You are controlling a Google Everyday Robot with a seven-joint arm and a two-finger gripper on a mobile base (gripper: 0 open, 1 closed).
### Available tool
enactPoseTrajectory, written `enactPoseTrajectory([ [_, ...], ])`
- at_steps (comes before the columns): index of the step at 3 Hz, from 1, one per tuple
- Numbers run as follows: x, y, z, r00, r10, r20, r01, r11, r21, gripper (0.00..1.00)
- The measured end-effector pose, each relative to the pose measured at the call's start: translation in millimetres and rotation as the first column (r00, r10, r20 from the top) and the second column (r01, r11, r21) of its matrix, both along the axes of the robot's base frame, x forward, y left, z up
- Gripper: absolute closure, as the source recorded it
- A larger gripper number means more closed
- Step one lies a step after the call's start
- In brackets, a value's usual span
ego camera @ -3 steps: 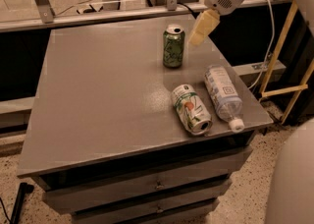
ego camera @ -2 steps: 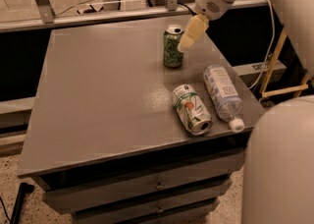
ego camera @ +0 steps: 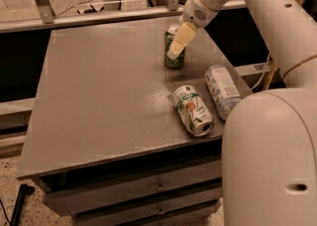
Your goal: Pick green can
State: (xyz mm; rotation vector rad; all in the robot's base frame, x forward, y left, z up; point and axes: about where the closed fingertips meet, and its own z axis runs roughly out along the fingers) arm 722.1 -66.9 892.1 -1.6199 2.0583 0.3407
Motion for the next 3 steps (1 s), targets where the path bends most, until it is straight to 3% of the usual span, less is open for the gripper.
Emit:
enactPoseTrajectory([
  [1,-7,16,5,0.9986,0.052,-0.01,-0.052,0.998,0.021,0.23],
  [3,-25,13,17,0.9958,0.09,-0.014,-0.09,0.996,0.002,0.69],
])
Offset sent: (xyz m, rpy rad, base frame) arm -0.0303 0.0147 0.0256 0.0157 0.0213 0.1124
